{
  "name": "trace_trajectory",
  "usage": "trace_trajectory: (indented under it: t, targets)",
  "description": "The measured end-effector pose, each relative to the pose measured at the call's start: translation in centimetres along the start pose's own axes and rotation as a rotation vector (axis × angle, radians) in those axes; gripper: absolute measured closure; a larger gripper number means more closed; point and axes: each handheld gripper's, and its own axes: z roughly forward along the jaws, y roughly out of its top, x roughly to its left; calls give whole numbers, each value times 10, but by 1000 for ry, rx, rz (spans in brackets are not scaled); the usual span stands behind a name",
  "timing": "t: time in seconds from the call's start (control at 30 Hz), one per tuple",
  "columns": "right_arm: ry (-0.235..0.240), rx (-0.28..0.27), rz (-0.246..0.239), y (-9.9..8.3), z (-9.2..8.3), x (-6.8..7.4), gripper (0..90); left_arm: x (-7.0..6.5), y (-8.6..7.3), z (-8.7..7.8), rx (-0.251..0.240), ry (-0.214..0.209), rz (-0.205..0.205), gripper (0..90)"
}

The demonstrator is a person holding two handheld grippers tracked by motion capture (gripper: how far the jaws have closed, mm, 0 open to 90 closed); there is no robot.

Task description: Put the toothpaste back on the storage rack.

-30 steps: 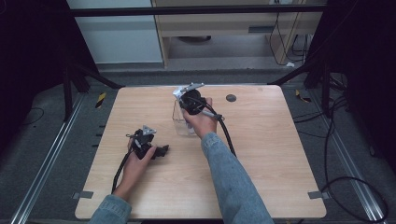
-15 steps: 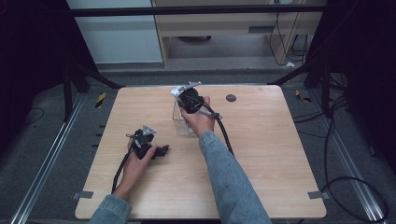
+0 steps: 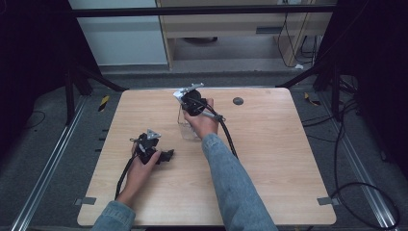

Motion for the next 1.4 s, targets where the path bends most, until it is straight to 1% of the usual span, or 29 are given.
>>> trace_trajectory:
  t: [0.23,0.93,1.4]
  targets:
    - [5,-9,8,-1,1,0,798,0,0,0,0,0,0,0]
    - [13,1,20,0,1,-1,790,0,0,0,0,0,0,0]
    - [20,2,17,2,-5,-3,770,0,0,0,-1,0,-1,0]
